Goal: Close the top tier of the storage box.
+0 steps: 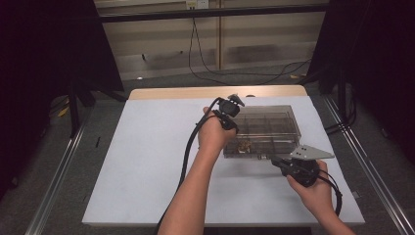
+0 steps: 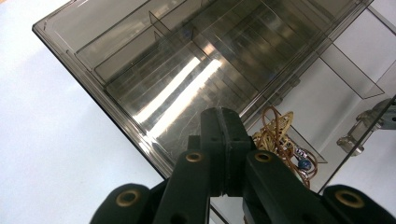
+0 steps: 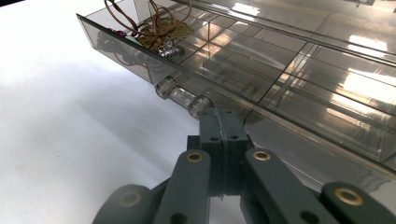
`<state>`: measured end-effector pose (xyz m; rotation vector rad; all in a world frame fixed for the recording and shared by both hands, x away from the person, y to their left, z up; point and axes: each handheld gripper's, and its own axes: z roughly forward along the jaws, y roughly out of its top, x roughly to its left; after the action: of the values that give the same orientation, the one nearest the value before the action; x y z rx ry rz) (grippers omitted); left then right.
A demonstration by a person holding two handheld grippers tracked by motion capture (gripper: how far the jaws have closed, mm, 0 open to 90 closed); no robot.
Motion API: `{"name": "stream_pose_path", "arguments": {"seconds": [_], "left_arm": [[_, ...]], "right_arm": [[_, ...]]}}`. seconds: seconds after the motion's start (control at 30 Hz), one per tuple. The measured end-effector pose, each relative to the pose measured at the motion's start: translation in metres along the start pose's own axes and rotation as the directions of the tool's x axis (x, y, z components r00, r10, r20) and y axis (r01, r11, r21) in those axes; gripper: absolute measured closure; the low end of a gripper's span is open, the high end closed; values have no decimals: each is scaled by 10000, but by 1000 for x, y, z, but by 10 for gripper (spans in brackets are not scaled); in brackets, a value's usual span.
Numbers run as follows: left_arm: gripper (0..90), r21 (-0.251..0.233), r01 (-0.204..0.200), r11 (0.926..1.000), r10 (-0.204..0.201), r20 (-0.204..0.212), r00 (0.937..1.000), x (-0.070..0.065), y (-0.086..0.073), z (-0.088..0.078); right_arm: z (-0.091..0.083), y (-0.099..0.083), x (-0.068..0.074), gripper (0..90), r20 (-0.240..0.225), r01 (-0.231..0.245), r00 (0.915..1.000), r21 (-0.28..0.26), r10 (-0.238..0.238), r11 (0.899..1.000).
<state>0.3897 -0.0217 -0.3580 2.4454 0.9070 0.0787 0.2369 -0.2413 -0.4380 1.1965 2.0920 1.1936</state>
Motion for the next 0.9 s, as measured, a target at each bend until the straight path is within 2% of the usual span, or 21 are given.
{"name": "stream_pose_path", "arguments": {"seconds": [0.6,0.9], "left_arm": [[900,1,-22,10000,22,16,10000,0,0,0],[900,3,22,10000,-22,207,9998,3,1,1]], "right_arm": [[1,1,-1,900,-26,32,10000,-8,-32,10000],[4,1,-4,900,-50,-56,10000,22,56,10000]]}}
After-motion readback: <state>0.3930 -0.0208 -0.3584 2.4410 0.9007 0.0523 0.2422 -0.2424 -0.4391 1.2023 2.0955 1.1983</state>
